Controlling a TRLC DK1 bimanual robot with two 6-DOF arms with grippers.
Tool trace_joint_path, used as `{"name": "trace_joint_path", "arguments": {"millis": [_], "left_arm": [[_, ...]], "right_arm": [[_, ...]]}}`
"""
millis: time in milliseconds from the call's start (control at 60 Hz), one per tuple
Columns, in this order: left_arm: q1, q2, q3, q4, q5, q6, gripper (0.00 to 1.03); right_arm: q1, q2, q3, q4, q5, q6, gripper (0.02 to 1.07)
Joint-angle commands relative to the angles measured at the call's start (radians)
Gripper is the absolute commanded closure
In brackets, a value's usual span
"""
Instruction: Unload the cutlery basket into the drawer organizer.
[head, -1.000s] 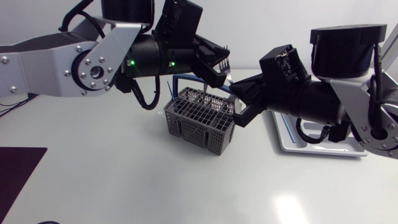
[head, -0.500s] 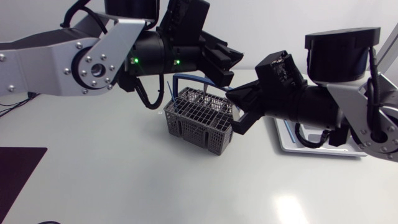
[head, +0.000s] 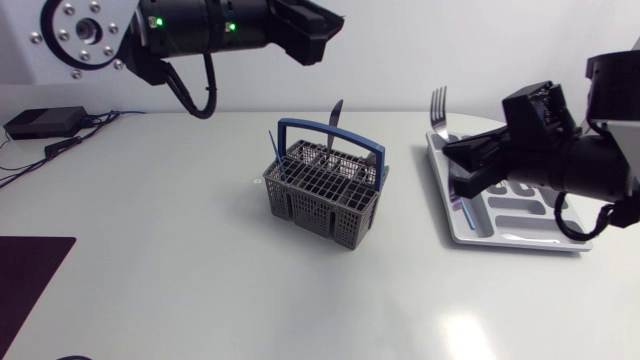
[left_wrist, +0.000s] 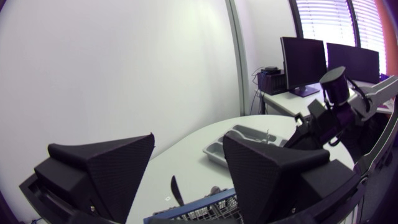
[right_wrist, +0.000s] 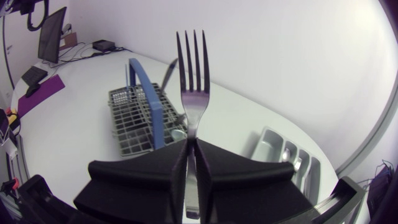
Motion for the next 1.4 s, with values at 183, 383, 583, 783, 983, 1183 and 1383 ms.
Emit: {"name": "trace_joint_path", "arguments": {"millis": [183, 383, 583, 783, 983, 1183, 1383], "left_arm": [[0.066, 0.016, -0.037, -0.015, -0.001, 0.135, 0.15], [0.115, 0.039, -0.077, -0.022, 0.0, 0.204, 0.15], [0.151, 0.04, -0.116, -0.019, 0.017, 0.218, 0.15], [0.154, 0.039, -0.143, -0.007, 0.02, 0.224, 0.15], [0.157, 0.029, -0.162, 0.001, 0.022, 0.227, 0.15], [0.168, 0.028, -0.172, 0.008, 0.031, 0.229, 0.15], [0.171, 0.02, -0.177, 0.008, 0.039, 0.229, 0.15]], "right_arm": [[-0.271, 0.107, 0.084, -0.018, -0.102, -0.043, 0.97], [-0.407, 0.258, 0.184, -0.014, -0.146, -0.061, 0.97], [-0.495, 0.431, 0.311, -0.014, -0.155, -0.069, 0.97], [-0.55, 0.589, 0.415, -0.005, -0.152, -0.07, 0.97], [-0.571, 0.709, 0.503, 0.009, -0.146, -0.069, 0.97], [-0.576, 0.79, 0.552, 0.029, -0.146, -0.064, 0.97], [-0.576, 0.865, 0.606, 0.037, -0.131, -0.055, 0.97]]}}
